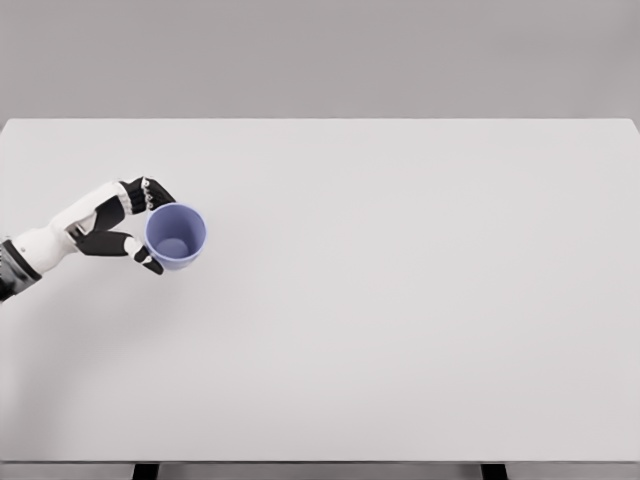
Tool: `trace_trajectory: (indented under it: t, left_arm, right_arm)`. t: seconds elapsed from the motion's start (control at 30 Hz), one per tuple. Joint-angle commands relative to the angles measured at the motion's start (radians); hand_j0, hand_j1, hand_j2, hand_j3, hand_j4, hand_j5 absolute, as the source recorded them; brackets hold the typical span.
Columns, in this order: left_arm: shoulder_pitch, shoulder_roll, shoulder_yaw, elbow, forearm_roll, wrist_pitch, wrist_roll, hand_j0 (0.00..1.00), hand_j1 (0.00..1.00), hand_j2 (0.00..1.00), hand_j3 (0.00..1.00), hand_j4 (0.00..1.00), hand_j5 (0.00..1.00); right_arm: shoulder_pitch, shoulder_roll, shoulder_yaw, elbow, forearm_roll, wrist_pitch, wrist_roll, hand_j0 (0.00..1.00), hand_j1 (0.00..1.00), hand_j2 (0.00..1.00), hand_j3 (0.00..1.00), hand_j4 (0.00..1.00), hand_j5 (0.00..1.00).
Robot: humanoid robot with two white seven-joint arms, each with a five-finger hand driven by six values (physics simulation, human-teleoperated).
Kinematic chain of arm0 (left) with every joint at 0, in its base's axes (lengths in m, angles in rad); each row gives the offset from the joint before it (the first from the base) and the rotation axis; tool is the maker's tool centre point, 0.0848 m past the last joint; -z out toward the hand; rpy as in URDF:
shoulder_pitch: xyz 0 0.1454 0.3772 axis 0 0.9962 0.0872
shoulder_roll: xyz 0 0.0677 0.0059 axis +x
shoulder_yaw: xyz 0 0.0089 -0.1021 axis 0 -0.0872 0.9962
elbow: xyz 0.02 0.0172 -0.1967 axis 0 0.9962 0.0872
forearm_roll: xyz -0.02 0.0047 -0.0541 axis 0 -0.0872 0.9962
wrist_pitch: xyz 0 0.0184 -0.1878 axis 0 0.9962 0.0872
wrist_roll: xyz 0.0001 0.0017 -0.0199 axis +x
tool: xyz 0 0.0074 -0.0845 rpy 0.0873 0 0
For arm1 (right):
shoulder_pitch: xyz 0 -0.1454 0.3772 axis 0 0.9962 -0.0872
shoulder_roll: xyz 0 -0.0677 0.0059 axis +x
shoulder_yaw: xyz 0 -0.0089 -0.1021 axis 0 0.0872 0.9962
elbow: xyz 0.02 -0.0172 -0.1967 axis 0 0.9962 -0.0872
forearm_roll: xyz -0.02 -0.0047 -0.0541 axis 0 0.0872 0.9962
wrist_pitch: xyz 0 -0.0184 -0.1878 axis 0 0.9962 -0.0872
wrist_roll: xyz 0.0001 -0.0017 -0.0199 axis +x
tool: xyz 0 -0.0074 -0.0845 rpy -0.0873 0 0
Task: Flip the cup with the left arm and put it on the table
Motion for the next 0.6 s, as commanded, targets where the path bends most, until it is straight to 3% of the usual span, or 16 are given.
trace_trajectory:
  t: [0.0,0.23,0.57]
  left_arm:
    - [0.0,-0.004,0.0,0.0,0.03,-0.001,0.001,0.39,0.39,0.39,0.39,0.39,0.39]
    - [0.048,-0.013,0.0,0.0,0.096,-0.001,0.001,0.39,0.39,0.39,0.39,0.39,0.39]
    - [0.08,-0.035,0.001,0.002,0.108,-0.001,0.001,0.41,0.41,0.41,0.41,0.41,0.41]
  right_arm:
    - [0.0,0.0,0.0,0.0,0.0,-0.001,0.0,1.0,1.0,1.0,1.0,1.0,1.0]
    - [0.0,0.0,0.0,0.0,0.0,-0.001,0.0,1.0,1.0,1.0,1.0,1.0,1.0]
    - [0.0,0.0,0.0,0.0,0.0,-0.001,0.0,1.0,1.0,1.0,1.0,1.0,1.0]
